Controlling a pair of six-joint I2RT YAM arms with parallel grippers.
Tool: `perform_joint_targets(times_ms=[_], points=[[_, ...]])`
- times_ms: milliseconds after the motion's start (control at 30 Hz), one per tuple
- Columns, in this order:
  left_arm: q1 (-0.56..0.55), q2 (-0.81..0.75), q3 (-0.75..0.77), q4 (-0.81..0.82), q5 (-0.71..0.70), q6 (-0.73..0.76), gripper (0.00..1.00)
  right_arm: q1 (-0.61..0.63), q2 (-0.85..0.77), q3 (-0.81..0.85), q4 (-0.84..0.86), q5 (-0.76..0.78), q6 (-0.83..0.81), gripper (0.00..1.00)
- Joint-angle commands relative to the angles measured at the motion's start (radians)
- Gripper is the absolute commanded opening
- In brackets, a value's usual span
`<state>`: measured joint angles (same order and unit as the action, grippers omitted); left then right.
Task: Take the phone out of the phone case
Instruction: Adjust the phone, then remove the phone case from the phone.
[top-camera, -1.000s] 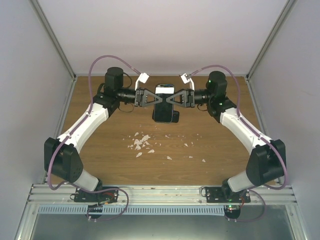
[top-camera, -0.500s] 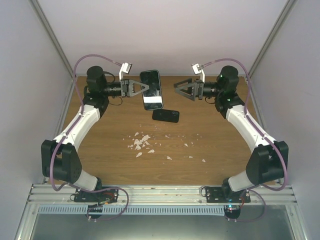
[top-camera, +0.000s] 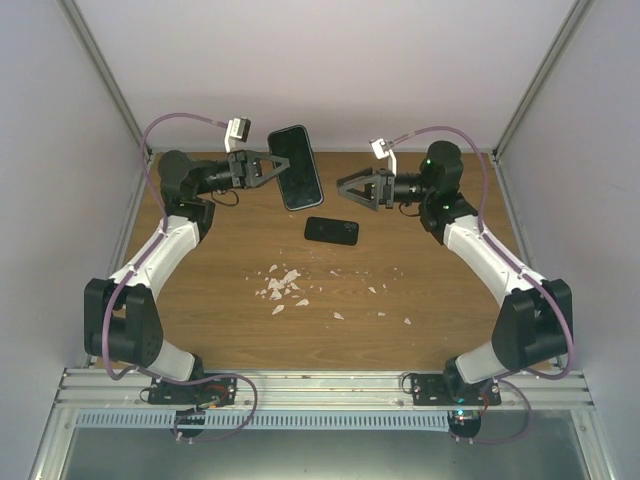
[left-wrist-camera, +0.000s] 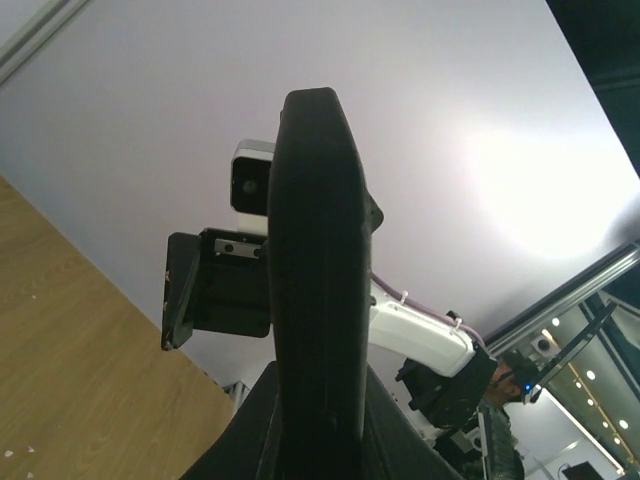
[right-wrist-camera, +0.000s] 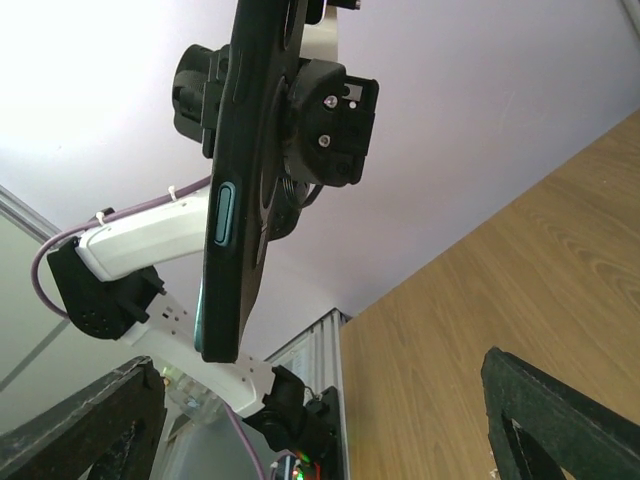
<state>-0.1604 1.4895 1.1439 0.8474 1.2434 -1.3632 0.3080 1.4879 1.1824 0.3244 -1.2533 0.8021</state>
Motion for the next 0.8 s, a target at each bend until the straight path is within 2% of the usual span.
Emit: perform_joint_targets(times_ms=[0,367,767], points=[[0.003,-0.05,-0.018,0.131,-0.059,-0.067,0.0,0.022,0.0,-0.003,0.048,0.028,0.012,0.84],[-0.003,-0.058,-0.045,0.134,-0.07,-0.082,0.0,0.078,0.04,0.032,0.046,0.028,-0.001,0.72],[-0.009,-0.058,-0.052,0.132,-0.071,-0.075,0.0,0.099,0.058,0.051,0.047,0.016,0.004,0.69]])
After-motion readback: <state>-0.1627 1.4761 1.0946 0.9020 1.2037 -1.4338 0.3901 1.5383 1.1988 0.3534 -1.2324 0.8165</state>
